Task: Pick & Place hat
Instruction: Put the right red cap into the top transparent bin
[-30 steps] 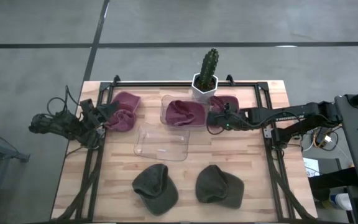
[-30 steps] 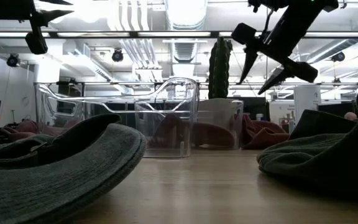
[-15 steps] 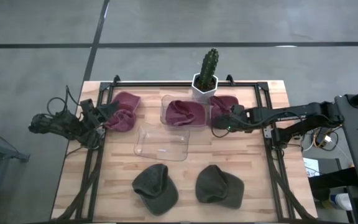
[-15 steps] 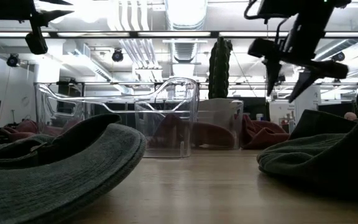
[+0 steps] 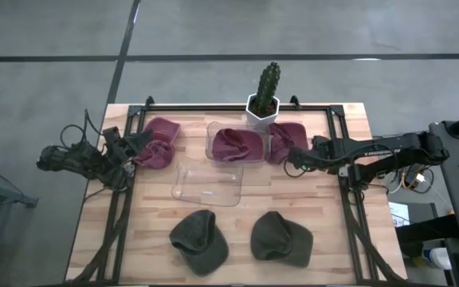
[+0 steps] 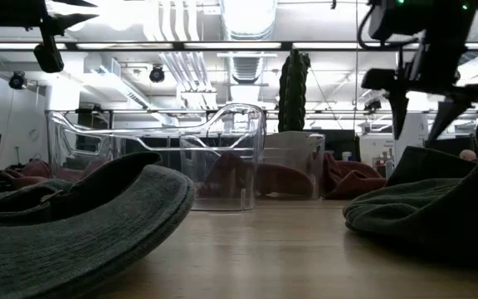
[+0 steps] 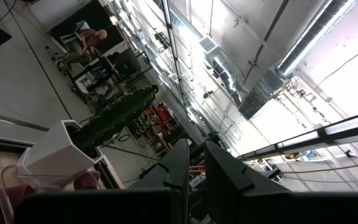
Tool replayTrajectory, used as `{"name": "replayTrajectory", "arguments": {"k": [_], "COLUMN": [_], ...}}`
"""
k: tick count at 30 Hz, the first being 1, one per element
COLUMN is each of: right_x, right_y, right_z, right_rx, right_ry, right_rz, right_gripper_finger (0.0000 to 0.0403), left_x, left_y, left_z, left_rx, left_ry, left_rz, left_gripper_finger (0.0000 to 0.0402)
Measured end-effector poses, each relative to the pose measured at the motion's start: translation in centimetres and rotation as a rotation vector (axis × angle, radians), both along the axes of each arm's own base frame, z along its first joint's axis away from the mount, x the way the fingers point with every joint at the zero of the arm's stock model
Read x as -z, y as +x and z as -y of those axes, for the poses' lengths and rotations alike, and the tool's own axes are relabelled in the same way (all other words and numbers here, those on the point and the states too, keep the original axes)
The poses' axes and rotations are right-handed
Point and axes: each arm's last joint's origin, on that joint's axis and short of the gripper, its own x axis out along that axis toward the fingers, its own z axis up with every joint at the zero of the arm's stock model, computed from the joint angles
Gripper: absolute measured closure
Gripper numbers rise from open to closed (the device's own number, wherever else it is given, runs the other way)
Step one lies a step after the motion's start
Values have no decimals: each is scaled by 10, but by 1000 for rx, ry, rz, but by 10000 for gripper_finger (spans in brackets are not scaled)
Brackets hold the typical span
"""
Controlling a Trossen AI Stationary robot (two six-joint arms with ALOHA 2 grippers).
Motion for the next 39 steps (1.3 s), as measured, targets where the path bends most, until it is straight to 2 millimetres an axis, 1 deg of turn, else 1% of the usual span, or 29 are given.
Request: {"name": "replayTrajectory", "arguments": {"k": [5,11,14,18,24,27,33,39], "right_x": [20,47,58,67,82,87,98,112], "right_y": [-12,-18,-20,-25,-36,-39,-40,-40], "right_z": [-1,2,4,5,5,7,14,17], "right_rx": [110,271,330,382,451,481,514,526], "right_ry": [-2,-76,-127,-168,-157,-179,-231,-238], "right_rz": [88,333,407,419,407,403,459,507], "right_gripper_finger": [179,179,179,179,179,179,179,179], "left_x": [0,0,0,0,0,0,0,0], "left_y": [0,0,0,0,0,0,0,0], "left_z": [0,0,0,0,0,0,0,0], "left_rx": [0,0,1,7,8,8,8,8], "left_ry": [0,0,-2,-19,-23,-23,-23,-23], "left_rz": [0,0,2,12,19,19,18,18], "left_gripper_finger": [358,358,358,358,358,358,358,358]}}
